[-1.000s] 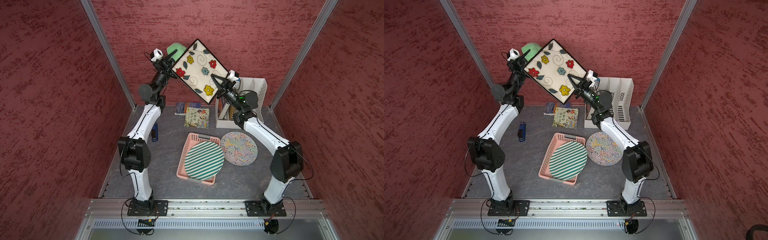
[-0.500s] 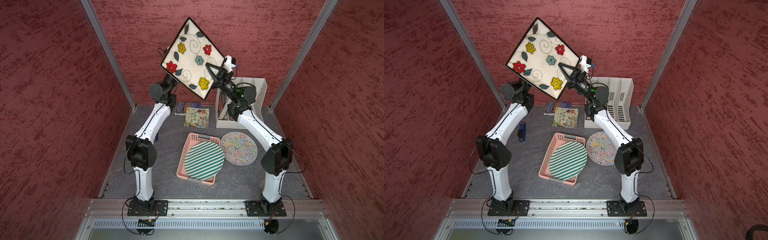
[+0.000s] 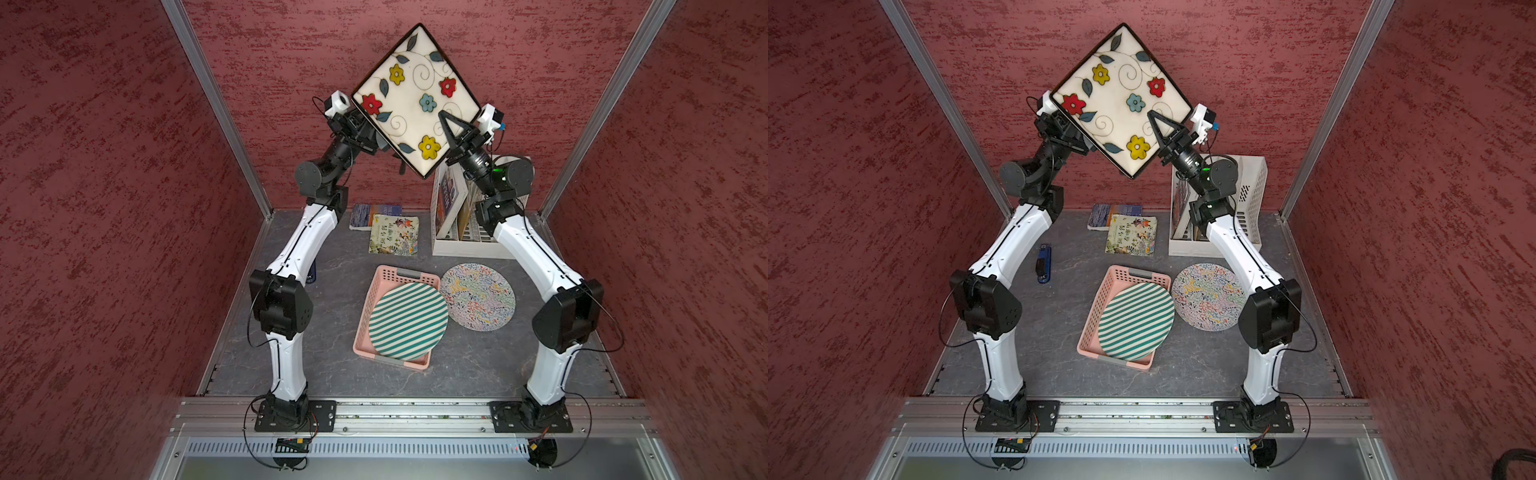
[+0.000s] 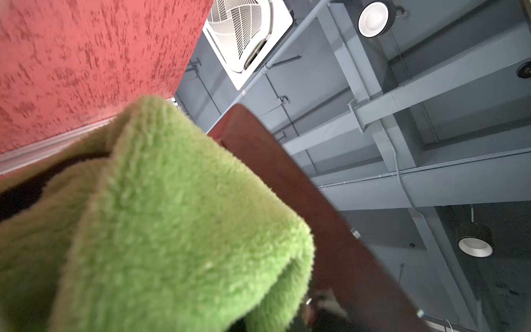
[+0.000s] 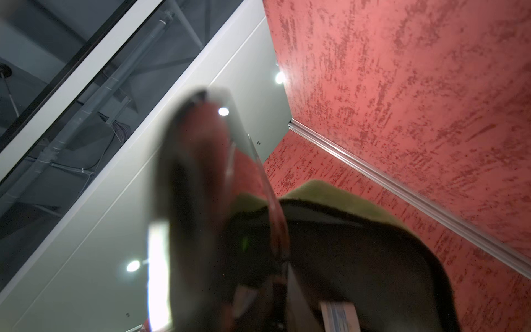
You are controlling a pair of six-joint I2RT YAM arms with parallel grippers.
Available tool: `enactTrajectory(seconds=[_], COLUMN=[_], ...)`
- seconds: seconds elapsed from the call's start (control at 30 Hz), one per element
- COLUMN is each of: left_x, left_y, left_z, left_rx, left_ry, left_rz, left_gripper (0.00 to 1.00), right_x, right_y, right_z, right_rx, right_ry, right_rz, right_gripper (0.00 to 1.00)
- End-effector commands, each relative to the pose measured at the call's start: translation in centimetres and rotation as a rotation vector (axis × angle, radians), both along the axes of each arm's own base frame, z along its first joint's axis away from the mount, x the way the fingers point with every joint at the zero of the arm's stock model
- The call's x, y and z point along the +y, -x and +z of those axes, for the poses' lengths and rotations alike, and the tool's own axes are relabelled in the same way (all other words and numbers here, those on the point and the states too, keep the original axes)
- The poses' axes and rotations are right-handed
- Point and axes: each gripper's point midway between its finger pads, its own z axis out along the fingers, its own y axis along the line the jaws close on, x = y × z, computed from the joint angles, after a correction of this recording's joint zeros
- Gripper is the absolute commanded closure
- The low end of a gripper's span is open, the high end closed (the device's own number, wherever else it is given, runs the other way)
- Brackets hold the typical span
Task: Wipe the wet plate dry
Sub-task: Wipe the plate with towel.
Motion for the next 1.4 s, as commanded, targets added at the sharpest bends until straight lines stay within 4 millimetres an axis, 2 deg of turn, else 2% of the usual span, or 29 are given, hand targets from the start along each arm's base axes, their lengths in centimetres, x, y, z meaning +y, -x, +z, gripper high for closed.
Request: enactTrajectory(seconds=[0.0, 0.07, 0.13, 0.23, 0.3, 0.37, 0.47, 0.53, 0.63, 0.67, 0.73, 0.8, 0.9, 0.97, 1.03, 1.17, 1.27, 1.37], left_x=[0.8, -0.6, -1.9, -4.1, -4.9, -4.9, -4.4, -3.3, -2.1, -2.1, -2.6, -3.9, -5.8, -6.5, -6.9, -7.4, -5.8, -3.6], left_y=[5.4, 5.5, 5.7, 6.6, 7.4, 8.3, 8.3, 8.3, 7.5, 7.9, 7.2, 6.1, 5.0, 3.7, 2.4, 1.1, -0.1, -1.1], left_z=[5.1, 5.3, 5.1, 4.3, 3.6, 3.0, 1.0, -0.2, -2.3, -2.9, -5.1, -8.4, -13.1, -15.3, -16.7, -19.5, -21.9, -22.9], left_rx=[-0.156, -0.164, -0.162, -0.148, -0.146, -0.145, -0.106, -0.081, -0.059, -0.073, -0.085, -0.036, -0.096, -0.078, -0.055, -0.036, 0.054, 0.132], left_ry=[0.073, 0.070, 0.073, 0.062, 0.046, 0.024, -0.005, -0.012, -0.103, -0.171, -0.364, -0.610, -0.956, -1.057, -1.120, -1.257, -1.342, -1.383], left_rz=[-0.060, -0.098, -0.138, -0.206, -0.232, -0.233, -0.201, -0.169, -0.079, -0.044, 0.079, 0.173, 0.332, 0.354, 0.382, 0.427, 0.500, 0.573], left_gripper=[1.00, 1.00, 1.00, 1.00, 1.00, 1.00, 1.00, 1.00, 1.00, 1.00, 1.00, 1.00, 1.00, 1.00, 1.00, 1.00, 1.00, 1.00], right_x=[3.4, 4.8, 4.7, 2.8, 0.3, -2.1, -5.4, -6.9, -8.0, -7.8, -6.9, -5.5, -3.5, -2.5, -1.7, -0.8, -1.0, -0.4], right_y=[5.8, 6.4, 5.9, 3.6, 1.6, 0.2, -1.3, -2.1, -2.4, -2.5, -2.5, -2.0, -1.2, -0.8, -0.5, 0.1, 0.5, 1.2], right_z=[2.2, 2.1, 2.8, 4.3, 5.8, 6.9, 7.4, 6.8, 5.3, 4.4, 2.7, 1.1, -0.6, -1.2, -1.2, 0.1, 1.5, 2.1], right_rx=[-0.107, -0.110, -0.116, -0.114, -0.110, -0.108, -0.075, -0.041, 0.011, 0.035, 0.073, 0.102, 0.111, 0.110, 0.103, 0.069, 0.034, 0.000], right_ry=[-0.031, -0.023, -0.034, -0.088, -0.121, -0.120, -0.117, -0.094, -0.009, 0.040, 0.141, 0.226, 0.311, 0.337, 0.342, 0.305, 0.270, 0.281], right_rz=[0.115, 0.122, 0.090, 0.017, -0.072, -0.163, -0.291, -0.352, -0.441, -0.464, -0.483, -0.484, -0.470, -0.462, -0.449, -0.434, -0.430, -0.399], right_gripper=[1.00, 1.00, 1.00, 1.00, 1.00, 1.00, 1.00, 1.00, 1.00, 1.00, 1.00, 1.00, 1.00, 1.00, 1.00, 1.00, 1.00, 1.00])
